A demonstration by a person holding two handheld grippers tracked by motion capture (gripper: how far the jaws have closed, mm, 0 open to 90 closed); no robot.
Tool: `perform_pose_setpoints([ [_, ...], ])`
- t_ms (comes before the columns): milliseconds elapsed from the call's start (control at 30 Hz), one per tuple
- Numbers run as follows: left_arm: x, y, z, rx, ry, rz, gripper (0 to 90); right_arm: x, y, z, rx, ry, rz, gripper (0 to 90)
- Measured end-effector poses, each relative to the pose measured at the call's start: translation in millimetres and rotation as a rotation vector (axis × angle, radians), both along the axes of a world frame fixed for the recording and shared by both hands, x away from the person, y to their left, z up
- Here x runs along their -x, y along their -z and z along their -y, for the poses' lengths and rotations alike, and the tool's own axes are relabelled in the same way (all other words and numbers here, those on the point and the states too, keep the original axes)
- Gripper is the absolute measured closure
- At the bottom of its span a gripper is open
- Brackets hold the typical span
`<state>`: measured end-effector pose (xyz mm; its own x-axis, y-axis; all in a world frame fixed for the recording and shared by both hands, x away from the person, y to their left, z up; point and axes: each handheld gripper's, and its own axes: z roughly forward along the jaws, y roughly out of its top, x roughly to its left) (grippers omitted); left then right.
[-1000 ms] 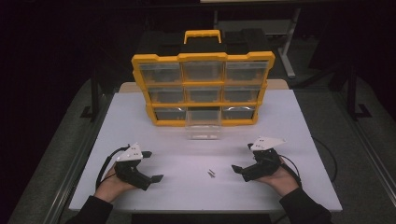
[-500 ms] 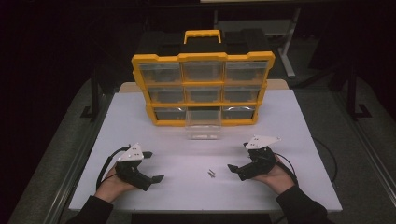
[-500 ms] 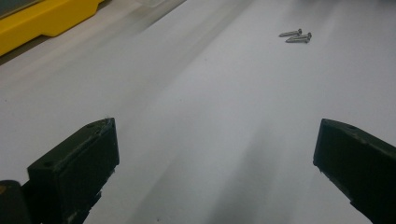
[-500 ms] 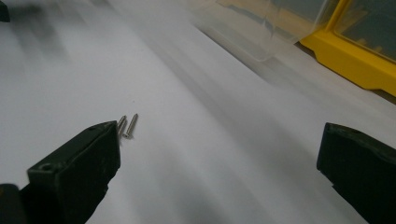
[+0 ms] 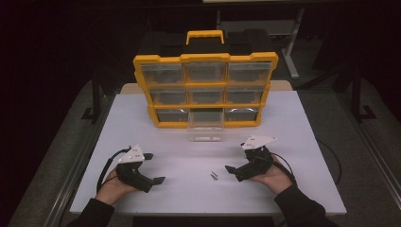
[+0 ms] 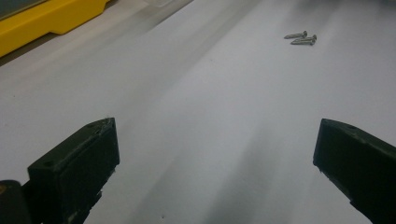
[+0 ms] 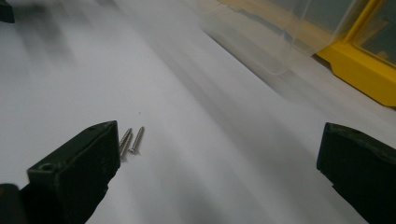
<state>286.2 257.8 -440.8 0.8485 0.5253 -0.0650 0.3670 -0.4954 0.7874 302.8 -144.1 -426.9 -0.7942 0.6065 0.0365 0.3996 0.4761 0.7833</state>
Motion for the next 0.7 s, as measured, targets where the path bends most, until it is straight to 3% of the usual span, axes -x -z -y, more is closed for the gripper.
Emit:
perform_pose_setpoints([
  [700,-0.4,-0.4,-0.1,0.009,0.008,0.003,0.0,-8.0,2.4,-28.6,0.019,-0.052,-0.036,0.0],
])
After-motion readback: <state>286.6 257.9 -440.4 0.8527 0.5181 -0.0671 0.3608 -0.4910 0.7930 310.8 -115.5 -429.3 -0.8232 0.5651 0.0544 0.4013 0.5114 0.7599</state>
